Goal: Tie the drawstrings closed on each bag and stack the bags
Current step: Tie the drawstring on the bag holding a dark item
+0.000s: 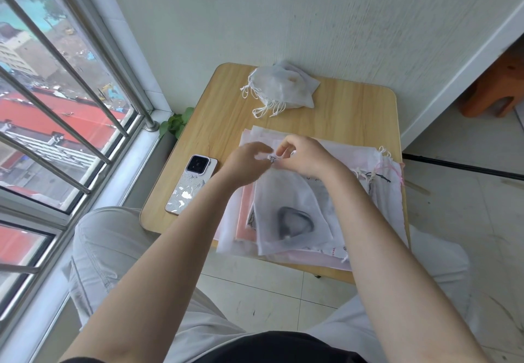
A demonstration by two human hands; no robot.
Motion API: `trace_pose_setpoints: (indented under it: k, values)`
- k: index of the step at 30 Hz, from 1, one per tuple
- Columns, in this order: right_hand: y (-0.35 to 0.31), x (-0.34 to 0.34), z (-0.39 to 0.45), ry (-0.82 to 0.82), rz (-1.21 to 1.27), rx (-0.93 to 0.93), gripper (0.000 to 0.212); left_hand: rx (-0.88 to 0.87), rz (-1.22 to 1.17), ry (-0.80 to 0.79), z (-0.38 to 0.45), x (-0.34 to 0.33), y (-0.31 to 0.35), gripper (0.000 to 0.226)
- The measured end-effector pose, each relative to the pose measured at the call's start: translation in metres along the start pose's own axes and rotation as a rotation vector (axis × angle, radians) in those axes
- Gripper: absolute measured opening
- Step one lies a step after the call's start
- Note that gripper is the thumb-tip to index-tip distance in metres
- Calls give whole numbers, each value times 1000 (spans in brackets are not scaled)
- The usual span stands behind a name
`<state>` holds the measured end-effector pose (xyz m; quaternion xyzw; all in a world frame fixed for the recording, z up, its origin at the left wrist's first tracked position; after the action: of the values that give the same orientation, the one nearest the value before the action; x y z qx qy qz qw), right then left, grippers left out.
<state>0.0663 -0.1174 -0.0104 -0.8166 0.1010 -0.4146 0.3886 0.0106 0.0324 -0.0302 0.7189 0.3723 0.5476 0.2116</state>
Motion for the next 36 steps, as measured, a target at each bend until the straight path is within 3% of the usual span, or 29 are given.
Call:
trace_pose_setpoints:
  k: [3, 10, 15, 17, 22, 26, 32, 36]
  values:
    - [-1, 3, -1, 14, 4, 7, 14, -23, 146, -175, 2, -6, 10, 29]
    - [4, 6, 0, -62, -218, -2, 13, -24, 294, -44, 12, 0, -5, 26]
    - [4, 0, 4, -63, -284, -6, 16, 37, 334, -68, 11, 5, -3, 49]
    - [5, -2, 4, -52, -237, -4, 21, 83, 241, -99, 10, 7, -2, 51]
    - [9, -1, 4, 39, -218, -29, 17, 115, 49, -128, 6, 10, -7, 29]
    - [11, -3, 4, -7, -267, -31, 20, 141, -166, -109, 4, 8, -18, 30]
    - [18, -10, 6, -18, -234, -44, 20, 42, -630, -177, -4, 5, -16, 20]
    - [16, -14, 7, -36, -209, -39, 17, 28, -731, -235, -2, -8, -8, 16]
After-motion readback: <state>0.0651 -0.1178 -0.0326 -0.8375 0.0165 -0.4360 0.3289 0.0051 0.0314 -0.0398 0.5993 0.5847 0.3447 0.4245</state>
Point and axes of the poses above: each hand's wrist, its own z-axis towards the middle knuckle, its own x-axis out of the back of the hand, y = z × x, the point moved 2 cm from there along z, towards the middle knuckle, and after that the axes turned 6 degrees about -y, right-handed, at the moved point
